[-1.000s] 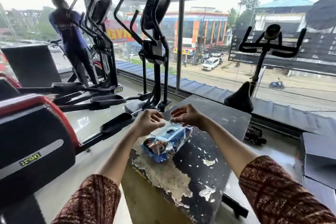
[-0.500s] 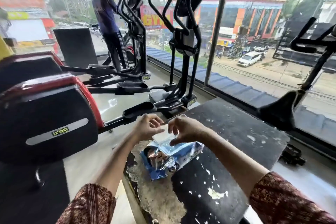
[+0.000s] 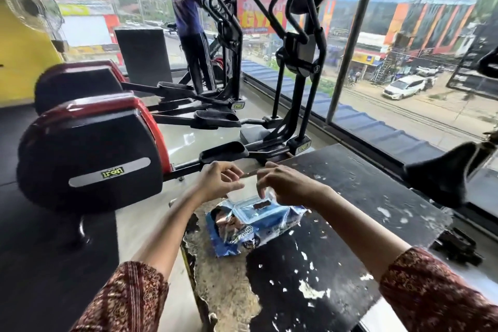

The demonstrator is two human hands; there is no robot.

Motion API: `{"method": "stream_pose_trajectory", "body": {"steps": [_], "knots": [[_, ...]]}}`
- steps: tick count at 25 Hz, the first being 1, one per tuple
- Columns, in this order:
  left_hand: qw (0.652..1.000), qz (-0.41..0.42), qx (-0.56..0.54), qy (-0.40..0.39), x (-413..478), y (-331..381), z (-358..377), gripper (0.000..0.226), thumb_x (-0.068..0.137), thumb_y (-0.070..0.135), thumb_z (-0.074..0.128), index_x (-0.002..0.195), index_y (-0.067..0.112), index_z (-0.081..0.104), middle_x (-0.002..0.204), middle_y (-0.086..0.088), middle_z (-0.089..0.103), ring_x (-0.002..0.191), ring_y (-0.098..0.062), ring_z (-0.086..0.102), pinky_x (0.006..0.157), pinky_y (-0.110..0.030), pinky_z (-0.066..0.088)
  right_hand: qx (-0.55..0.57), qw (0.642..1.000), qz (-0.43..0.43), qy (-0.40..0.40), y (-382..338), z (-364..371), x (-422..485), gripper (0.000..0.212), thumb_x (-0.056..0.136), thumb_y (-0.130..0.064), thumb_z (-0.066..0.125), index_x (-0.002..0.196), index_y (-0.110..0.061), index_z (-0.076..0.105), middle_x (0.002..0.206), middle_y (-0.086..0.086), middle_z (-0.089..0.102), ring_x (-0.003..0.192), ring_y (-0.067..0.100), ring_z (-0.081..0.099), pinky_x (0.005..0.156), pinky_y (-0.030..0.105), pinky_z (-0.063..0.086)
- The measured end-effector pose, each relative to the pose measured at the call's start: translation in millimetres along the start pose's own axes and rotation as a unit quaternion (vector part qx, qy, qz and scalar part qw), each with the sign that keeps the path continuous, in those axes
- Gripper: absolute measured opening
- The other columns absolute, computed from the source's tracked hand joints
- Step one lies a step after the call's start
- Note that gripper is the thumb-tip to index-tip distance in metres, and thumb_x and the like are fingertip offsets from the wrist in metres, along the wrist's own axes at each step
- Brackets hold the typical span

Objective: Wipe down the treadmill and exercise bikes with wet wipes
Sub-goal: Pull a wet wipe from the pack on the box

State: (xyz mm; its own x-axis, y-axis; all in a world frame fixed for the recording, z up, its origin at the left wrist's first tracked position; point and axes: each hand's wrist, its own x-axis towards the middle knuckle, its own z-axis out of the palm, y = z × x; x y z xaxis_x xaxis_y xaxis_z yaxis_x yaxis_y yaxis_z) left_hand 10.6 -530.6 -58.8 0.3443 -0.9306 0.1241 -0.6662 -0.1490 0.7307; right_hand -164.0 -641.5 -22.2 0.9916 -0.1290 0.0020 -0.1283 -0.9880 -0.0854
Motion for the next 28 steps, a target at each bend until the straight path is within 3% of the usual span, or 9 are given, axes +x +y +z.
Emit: {"method": "stream_pose_trajectory", "body": {"steps": [3, 6, 10, 12, 16, 20, 22, 24, 28], "knots": [[1.000, 0.000, 0.010, -0.002, -3.1, 2.1, -2.5, 0.022, 0.080, 0.020, 0.076, 0.099, 0.012, 0.067, 0.085, 0.005, 0.066, 0.078, -0.007, 0.063, 0.067, -0.010, 0.052, -0.044, 0.996, 0.004, -0.072, -7.4, -3.8, 2.5, 0.023, 0.086, -0.010, 0.051, 0.091, -0.025, 0.068, 0.100, -0.005, 0.065, 0.105, 0.014, 0.047, 0.081, 0.027, 0.028], [1.000, -0.004, 0.009, 0.000, -3.8, 2.0, -3.0, 0.024, 0.080, 0.021, 0.077, 0.100, 0.012, 0.068, 0.087, 0.004, 0.067, 0.080, -0.008, 0.064, 0.066, -0.011, 0.053, -0.068, 0.993, 0.022, -0.098, -8.8, -6.9, 7.5, 0.011, 0.092, -0.030, 0.055, 0.082, -0.028, 0.060, 0.089, -0.005, 0.057, 0.105, 0.013, 0.048, 0.084, 0.034, 0.022], [1.000, -0.004, 0.006, -0.002, -1.4, 0.4, -0.8, 0.023, 0.079, 0.021, 0.077, 0.099, 0.013, 0.068, 0.089, 0.001, 0.068, 0.083, -0.012, 0.066, 0.069, -0.013, 0.053, -0.059, 0.990, -0.005, -0.124, -9.3, -4.1, 14.8, 0.011, 0.091, -0.020, 0.061, 0.093, -0.024, 0.071, 0.081, -0.013, 0.048, 0.093, 0.004, 0.032, 0.082, 0.032, 0.013], [1.000, -0.002, 0.003, -0.001, 0.0, 0.7, -0.3, 0.023, 0.079, 0.022, 0.078, 0.098, 0.014, 0.068, 0.088, 0.002, 0.067, 0.081, -0.010, 0.065, 0.069, -0.011, 0.052, -0.057, 0.989, -0.014, -0.134, -10.1, -0.9, 19.5, 0.017, 0.089, -0.015, 0.061, 0.099, -0.023, 0.072, 0.082, -0.015, 0.050, 0.097, 0.008, 0.037, 0.084, 0.032, 0.014], [1.000, 0.002, -0.001, -0.004, 2.7, 0.5, -1.0, 0.026, 0.079, 0.022, 0.078, 0.101, 0.012, 0.068, 0.086, 0.006, 0.066, 0.079, -0.004, 0.063, 0.067, -0.007, 0.050, -0.080, 0.989, -0.024, -0.125, -7.1, 4.1, 23.2, 0.022, 0.082, -0.031, 0.070, 0.104, -0.028, 0.073, 0.081, -0.016, 0.049, 0.109, 0.008, 0.047, 0.084, 0.029, 0.018], [1.000, 0.012, -0.004, 0.001, 4.1, -2.6, -0.2, 0.026, 0.079, 0.020, 0.078, 0.100, 0.010, 0.068, 0.088, 0.003, 0.068, 0.081, -0.009, 0.065, 0.070, -0.010, 0.052, -0.088, 0.991, -0.026, -0.098, -6.6, 12.3, 24.5, 0.016, 0.085, -0.030, 0.068, 0.097, -0.021, 0.072, 0.103, -0.005, 0.064, 0.106, 0.012, 0.052, 0.086, 0.029, 0.020], [1.000, 0.015, -0.007, 0.001, 4.8, -4.8, 2.4, 0.025, 0.078, 0.018, 0.078, 0.099, 0.010, 0.068, 0.086, 0.002, 0.067, 0.081, -0.010, 0.066, 0.069, -0.012, 0.052, -0.088, 0.992, -0.037, -0.077, -8.5, 16.3, 24.5, 0.004, 0.086, -0.023, 0.064, 0.082, -0.021, 0.064, 0.100, -0.001, 0.065, 0.103, 0.016, 0.055, 0.089, 0.032, 0.023], [1.000, 0.019, -0.005, 0.002, 5.6, -5.0, 4.8, 0.023, 0.078, 0.017, 0.079, 0.097, 0.011, 0.068, 0.084, 0.004, 0.066, 0.079, -0.010, 0.065, 0.068, -0.011, 0.052, -0.077, 0.993, -0.044, -0.073, -10.3, 16.8, 22.3, 0.016, 0.085, -0.018, 0.061, 0.074, -0.026, 0.052, 0.096, 0.001, 0.064, 0.100, 0.019, 0.056, 0.085, 0.031, 0.021], [1.000, 0.020, -0.003, 0.001, 7.7, -3.3, 7.0, 0.022, 0.078, 0.015, 0.078, 0.097, 0.011, 0.069, 0.083, 0.005, 0.067, 0.075, -0.004, 0.064, 0.066, -0.008, 0.050, -0.074, 0.994, -0.047, -0.072, -10.2, 19.2, 17.8, 0.012, 0.088, -0.012, 0.055, 0.082, -0.017, 0.064, 0.099, 0.000, 0.061, 0.099, 0.017, 0.053, 0.081, 0.028, 0.014]]}}
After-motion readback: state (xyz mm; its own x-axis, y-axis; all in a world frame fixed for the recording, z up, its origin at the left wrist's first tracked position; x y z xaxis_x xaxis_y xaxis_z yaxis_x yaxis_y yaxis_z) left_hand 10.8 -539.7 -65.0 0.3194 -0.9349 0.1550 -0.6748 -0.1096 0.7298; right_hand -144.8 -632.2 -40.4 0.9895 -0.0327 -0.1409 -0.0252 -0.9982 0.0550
